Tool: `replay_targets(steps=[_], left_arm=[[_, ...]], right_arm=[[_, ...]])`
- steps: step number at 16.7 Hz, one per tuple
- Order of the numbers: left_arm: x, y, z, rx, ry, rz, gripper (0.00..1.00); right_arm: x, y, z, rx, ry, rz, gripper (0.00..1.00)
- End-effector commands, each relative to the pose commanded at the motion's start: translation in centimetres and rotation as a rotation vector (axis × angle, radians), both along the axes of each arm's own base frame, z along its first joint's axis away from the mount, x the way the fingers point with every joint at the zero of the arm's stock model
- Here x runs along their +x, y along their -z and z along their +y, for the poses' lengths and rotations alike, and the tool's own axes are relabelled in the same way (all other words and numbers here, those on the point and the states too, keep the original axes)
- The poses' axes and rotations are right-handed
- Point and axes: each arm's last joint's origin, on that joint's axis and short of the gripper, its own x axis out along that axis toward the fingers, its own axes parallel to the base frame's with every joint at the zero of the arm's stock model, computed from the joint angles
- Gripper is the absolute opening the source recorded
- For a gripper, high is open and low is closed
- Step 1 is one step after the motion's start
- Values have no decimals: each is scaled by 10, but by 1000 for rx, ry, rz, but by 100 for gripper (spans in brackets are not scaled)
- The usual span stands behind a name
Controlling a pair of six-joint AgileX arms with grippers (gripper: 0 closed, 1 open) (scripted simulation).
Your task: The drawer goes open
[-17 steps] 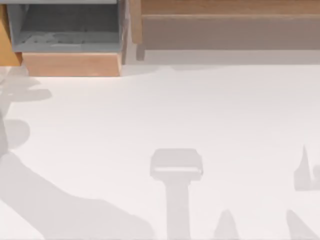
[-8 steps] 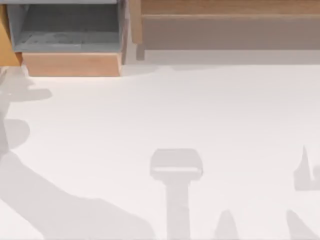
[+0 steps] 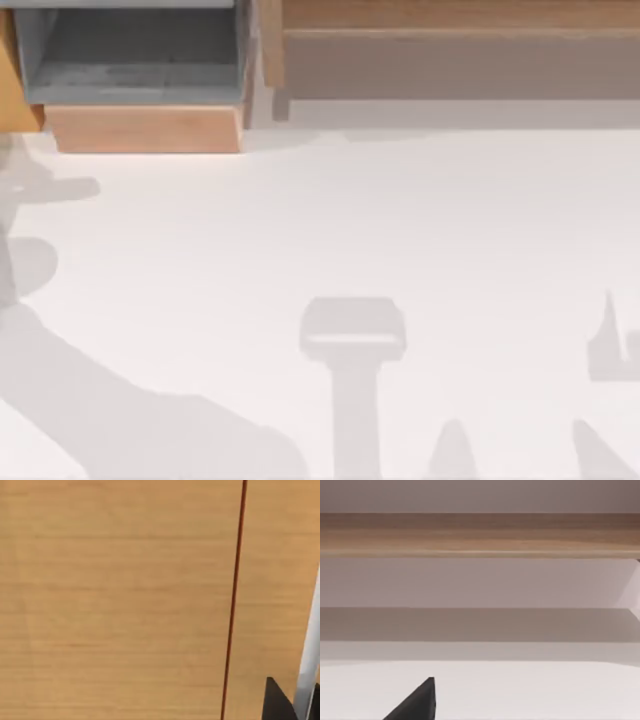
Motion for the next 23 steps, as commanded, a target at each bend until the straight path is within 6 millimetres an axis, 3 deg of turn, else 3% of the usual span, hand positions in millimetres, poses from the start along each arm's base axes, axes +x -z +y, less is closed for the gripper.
replay_targets(steps=[9,16,23], left_arm=[[-4,5,0,-12,6,16,0],[-59,6,2,-14,0,21,0],[-66,7,-1,-15,13,22,0]], right_arm=[[0,0,0,0,0,0,100],[0,0,0,0,0,0,100],[0,0,0,0,0,0,100]])
